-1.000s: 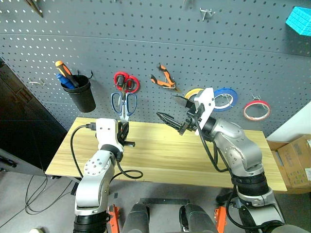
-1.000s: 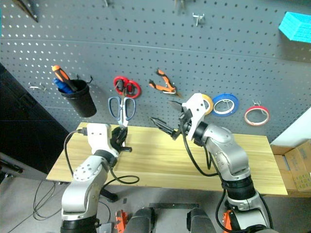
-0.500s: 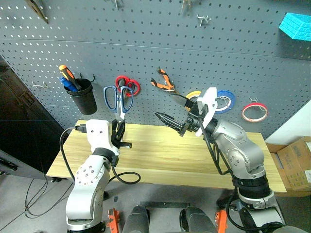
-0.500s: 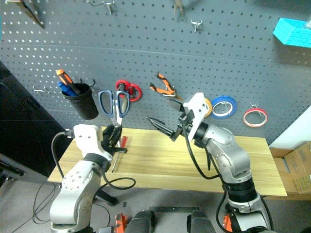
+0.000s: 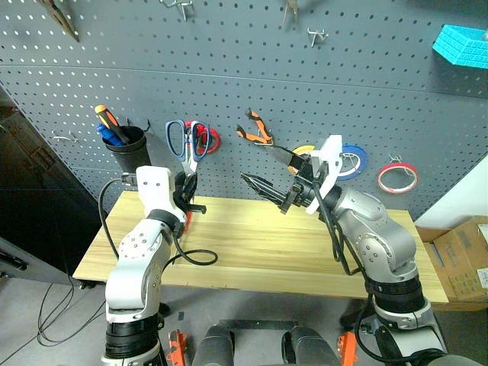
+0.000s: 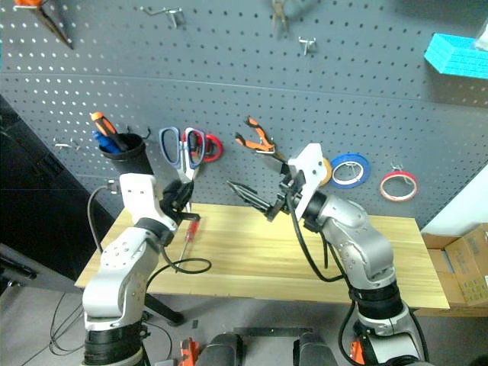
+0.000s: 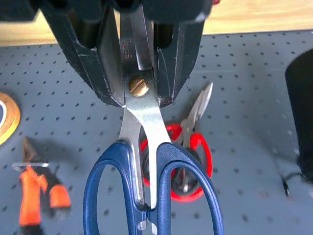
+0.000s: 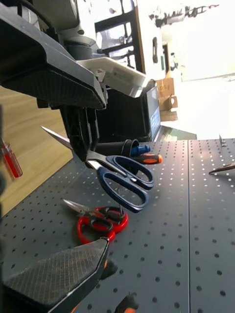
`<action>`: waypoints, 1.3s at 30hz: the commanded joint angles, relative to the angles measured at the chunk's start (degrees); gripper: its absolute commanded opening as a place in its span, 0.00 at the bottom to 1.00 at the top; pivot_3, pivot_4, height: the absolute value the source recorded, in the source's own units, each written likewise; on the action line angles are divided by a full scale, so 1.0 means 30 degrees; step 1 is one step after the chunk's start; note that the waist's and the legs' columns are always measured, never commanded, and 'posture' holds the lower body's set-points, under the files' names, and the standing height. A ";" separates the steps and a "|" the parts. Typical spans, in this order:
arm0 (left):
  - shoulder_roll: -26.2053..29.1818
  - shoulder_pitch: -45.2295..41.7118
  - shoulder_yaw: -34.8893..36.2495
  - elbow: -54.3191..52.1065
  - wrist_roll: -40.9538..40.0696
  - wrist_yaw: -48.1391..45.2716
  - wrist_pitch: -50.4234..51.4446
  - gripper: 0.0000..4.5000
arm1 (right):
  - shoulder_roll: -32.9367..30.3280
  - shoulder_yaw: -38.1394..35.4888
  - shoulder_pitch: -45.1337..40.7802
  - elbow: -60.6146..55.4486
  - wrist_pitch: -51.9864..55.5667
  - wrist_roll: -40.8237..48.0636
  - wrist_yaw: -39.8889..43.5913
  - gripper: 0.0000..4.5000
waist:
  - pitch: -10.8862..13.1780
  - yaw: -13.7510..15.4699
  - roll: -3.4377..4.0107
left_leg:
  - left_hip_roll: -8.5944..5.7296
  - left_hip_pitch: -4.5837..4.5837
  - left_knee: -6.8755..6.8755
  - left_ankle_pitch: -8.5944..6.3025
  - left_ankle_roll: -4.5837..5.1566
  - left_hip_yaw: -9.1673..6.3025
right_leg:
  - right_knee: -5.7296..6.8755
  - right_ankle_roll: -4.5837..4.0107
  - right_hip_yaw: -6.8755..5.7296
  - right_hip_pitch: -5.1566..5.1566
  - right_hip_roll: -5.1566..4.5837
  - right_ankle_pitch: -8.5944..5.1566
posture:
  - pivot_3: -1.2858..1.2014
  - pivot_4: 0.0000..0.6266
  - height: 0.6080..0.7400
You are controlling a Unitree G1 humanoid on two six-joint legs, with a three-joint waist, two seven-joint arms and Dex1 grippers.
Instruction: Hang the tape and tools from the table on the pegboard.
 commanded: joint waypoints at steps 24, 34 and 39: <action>0.1597 -0.3420 -0.0566 0.6029 0.0514 -0.1203 -0.1836 0.12 | -0.0472 0.0009 0.0227 -0.0934 -0.0152 -0.0152 -0.0880 1.00 | -0.0061 -0.0041 -0.0005 | 0.0004 0.0004 0.0004 0.0001 0.0002 0.0005 | 0.0013 0.0031 0.0006 0.0000 0.0011 0.0020 | 0.55 0.07 1.00; 0.1642 -0.3345 -0.0562 0.6128 0.0292 -0.1748 -0.2141 0.71 | -0.0572 0.0099 0.0446 -0.1161 -0.0193 -0.0264 -0.0946 1.00 | -0.0186 -0.0056 0.0000 | 0.0006 0.0006 0.0004 0.0001 0.0002 0.0004 | 0.0015 0.0063 0.0007 0.0000 0.0011 0.0039 | 0.55 0.07 1.00; 0.1658 -0.3507 -0.0554 0.6393 0.0414 -0.1661 -0.2226 0.99 | -0.0522 0.0109 0.0519 -0.1237 -0.0138 -0.0282 -0.1004 1.00 | -0.0234 -0.0060 0.0007 | 0.0005 0.0010 0.0006 0.0002 0.0002 0.0005 | 0.0019 0.0052 0.0008 0.0002 0.0011 0.0033 | 0.55 0.07 1.00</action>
